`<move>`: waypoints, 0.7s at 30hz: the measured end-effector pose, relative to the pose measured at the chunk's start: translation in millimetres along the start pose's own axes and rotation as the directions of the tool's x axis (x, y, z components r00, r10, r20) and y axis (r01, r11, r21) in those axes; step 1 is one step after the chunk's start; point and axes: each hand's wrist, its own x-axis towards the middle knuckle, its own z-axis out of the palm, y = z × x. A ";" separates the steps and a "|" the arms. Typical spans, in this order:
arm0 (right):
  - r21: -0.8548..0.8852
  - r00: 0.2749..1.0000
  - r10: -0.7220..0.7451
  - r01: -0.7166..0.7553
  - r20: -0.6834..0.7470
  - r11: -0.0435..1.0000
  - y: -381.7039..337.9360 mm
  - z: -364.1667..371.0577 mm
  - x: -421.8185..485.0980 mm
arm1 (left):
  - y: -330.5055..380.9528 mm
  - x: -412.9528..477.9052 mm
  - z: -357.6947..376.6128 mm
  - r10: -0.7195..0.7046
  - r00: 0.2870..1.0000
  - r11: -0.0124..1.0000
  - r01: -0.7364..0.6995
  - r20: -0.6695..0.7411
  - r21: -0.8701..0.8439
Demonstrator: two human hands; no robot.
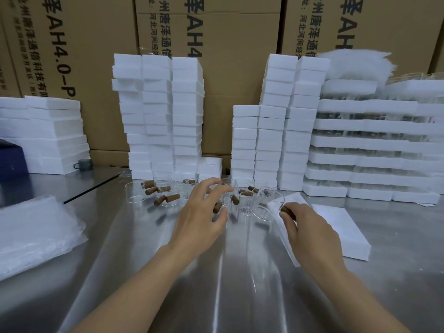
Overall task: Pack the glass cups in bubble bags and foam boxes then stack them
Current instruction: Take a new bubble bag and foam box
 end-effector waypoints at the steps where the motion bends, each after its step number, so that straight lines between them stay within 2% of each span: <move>1: -0.010 1.000 0.015 -0.014 0.020 1.000 0.8 0.2 0.6 | 0.1 0.3 -2.1 0.000 1.000 1.000 0.000 -0.011 0.011; 3: -0.013 0.999 0.046 -0.045 0.029 0.999 4.2 0.1 1.9 | -2.6 4.4 -11.8 0.007 0.997 0.997 -0.001 -0.076 0.072; 5: -0.040 0.997 0.068 -0.067 0.025 0.997 7.7 -1.0 3.2 | -12.3 12.9 -31.0 -0.031 0.985 0.986 0.058 -0.172 0.155; 8: -0.083 0.993 0.119 -0.118 0.010 0.990 14.8 -3.6 4.2 | -44.9 15.8 -76.5 -0.224 0.901 0.934 0.307 -0.371 0.182; 10: -0.066 0.983 0.181 -0.182 -0.018 0.981 25.4 -6.5 6.7 | -72.6 3.7 -107.0 -0.366 0.817 0.810 0.516 -0.446 0.279; 11: -0.052 0.976 0.216 -0.217 -0.033 0.975 31.9 -8.1 8.7 | -86.8 -6.1 -120.7 -0.436 0.770 0.698 0.616 -0.465 0.365; 13: -0.026 0.962 0.267 -0.269 -0.061 0.963 42.7 -11.3 11.8 | -113.9 -28.1 -146.3 -0.606 0.652 0.461 0.754 -0.455 0.468; 14: -0.018 0.957 0.282 -0.284 -0.073 0.959 45.3 -12.5 12.5 | -124.5 -38.8 -157.8 -0.690 0.589 0.378 0.789 -0.421 0.484; 16: -0.001 0.954 0.280 -0.281 -0.103 0.960 44.0 -13.5 12.2 | -141.5 -55.7 -174.8 -0.820 0.462 0.260 0.826 -0.337 0.500; 17: 0.010 0.957 0.262 -0.263 -0.121 0.965 40.8 -13.7 11.1 | -146.8 -61.2 -178.9 -0.854 0.423 0.221 0.823 -0.304 0.523; 18: 0.024 0.962 0.239 -0.238 -0.134 0.971 36.2 -14.1 9.7 | -150.2 -64.2 -180.0 -0.867 0.408 0.200 0.811 -0.287 0.550; 21: 0.072 0.976 0.160 -0.151 -0.148 0.986 22.7 -16.0 6.1 | -151.6 -65.2 -176.3 -0.852 0.436 0.208 0.791 -0.290 0.576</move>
